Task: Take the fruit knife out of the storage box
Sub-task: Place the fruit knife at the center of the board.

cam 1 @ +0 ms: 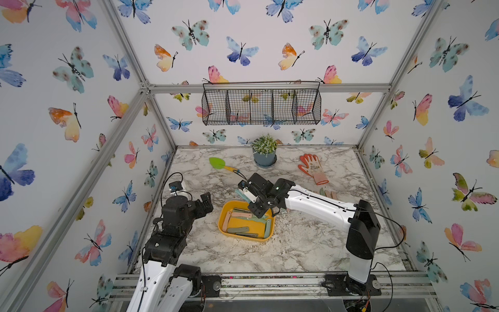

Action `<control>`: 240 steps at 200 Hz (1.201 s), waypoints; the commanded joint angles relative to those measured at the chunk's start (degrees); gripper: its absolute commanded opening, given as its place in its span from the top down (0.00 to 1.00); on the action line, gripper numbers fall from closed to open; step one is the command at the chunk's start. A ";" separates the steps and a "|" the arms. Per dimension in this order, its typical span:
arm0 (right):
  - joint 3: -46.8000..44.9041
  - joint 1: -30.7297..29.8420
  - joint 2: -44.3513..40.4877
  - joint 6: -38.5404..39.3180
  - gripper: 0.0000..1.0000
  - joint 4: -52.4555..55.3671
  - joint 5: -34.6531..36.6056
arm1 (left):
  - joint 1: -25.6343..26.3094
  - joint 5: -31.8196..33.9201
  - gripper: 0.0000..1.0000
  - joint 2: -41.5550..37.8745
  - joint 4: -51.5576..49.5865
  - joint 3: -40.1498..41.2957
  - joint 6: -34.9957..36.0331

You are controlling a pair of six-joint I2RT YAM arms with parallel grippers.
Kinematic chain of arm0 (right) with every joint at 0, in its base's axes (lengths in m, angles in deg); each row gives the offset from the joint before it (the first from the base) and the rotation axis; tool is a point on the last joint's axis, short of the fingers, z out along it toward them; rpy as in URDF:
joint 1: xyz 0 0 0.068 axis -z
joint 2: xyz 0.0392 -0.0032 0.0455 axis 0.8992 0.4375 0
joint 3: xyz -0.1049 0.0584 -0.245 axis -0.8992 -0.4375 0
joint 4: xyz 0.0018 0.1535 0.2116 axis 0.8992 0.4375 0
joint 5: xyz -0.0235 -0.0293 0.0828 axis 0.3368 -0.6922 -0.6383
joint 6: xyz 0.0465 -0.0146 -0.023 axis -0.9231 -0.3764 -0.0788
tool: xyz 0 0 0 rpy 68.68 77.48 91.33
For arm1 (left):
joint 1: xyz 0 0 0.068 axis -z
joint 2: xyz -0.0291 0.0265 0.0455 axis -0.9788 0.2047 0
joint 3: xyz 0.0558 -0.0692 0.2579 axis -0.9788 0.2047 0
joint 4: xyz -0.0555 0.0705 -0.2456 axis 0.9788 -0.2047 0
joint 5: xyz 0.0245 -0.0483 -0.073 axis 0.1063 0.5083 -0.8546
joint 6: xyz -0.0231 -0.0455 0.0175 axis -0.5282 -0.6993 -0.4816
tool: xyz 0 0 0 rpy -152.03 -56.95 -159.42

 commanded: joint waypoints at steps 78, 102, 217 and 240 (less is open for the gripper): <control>-28.80 10.85 -19.28 -19.52 0.83 -8.00 -5.82 | -0.02 -0.53 0.02 -0.88 1.19 0.71 -0.13; -33.95 10.93 -19.49 -21.92 0.84 -10.44 -10.01 | 0.11 -0.60 0.02 -0.84 1.11 0.72 -0.13; -47.97 10.83 -18.26 -28.49 0.85 -27.52 -21.34 | 0.29 -0.64 0.01 -0.62 1.12 0.72 -0.22; -47.97 10.87 -16.46 -28.92 0.85 -29.51 -22.30 | 0.29 -0.57 0.02 -0.57 1.11 0.72 -0.21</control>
